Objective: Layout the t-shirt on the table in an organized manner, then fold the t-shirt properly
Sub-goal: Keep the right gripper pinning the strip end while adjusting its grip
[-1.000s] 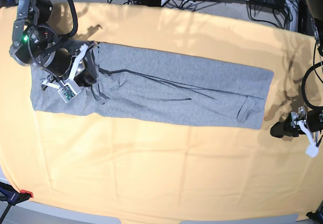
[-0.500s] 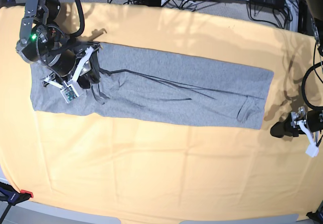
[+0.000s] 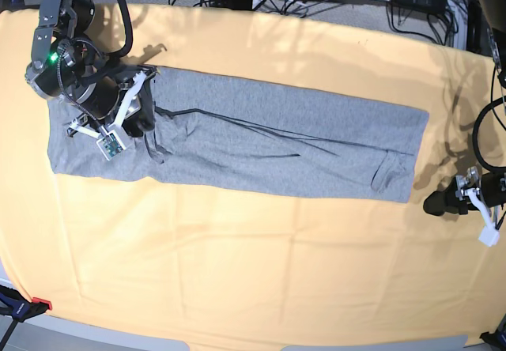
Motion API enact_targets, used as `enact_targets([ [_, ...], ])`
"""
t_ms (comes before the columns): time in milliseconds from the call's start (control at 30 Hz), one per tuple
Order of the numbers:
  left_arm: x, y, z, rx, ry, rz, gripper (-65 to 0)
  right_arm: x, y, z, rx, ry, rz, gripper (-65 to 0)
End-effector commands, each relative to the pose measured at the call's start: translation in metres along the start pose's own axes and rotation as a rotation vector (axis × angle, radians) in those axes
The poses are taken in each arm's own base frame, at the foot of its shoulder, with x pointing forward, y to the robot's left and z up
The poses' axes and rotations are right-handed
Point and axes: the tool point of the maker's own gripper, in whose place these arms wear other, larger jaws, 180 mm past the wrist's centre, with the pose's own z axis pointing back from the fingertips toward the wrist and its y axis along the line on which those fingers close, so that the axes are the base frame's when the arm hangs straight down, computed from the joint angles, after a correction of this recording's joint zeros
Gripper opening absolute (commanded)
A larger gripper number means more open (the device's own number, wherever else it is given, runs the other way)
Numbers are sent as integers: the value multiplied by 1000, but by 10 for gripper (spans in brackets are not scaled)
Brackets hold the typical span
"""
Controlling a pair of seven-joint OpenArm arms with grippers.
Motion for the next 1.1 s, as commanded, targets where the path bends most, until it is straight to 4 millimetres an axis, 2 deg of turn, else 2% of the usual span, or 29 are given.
enact_targets([
  [0,24,-4,12,-6,-63,-29,-205,8,-4,4,-15,-32,-8,-379],
  [33,24,-4,12,-6,-63,-29,-205,5,-5,3,-21,-25,-20,-346],
  [100,24,-4,12,-8,-65,-28,-205,0,-8,1,-32,-14,-42,-353],
  [267,25,-5,13,-13,-71,-26,-205,-8,-11,-6,-31,-5,-62,-483],
  [333,25,-5,13,-13,-71,-26,-205,-8,-9,-6,-22,-7,-50,-515],
  [700,26,-6,13,-16,-75,-24,-205,-4,-6,-6,1,-15,-7,-511],
  [867,26,-6,13,-16,-75,-24,-205,-2,-8,-6,-7,-25,-21,-423],
  [1000,26,-6,13,-16,-75,-24,-205,0,-12,-6,-27,-34,-41,-434],
  [1067,26,-6,13,-16,-75,-24,-205,2,-15,-6,-38,-37,-45,-487],
])
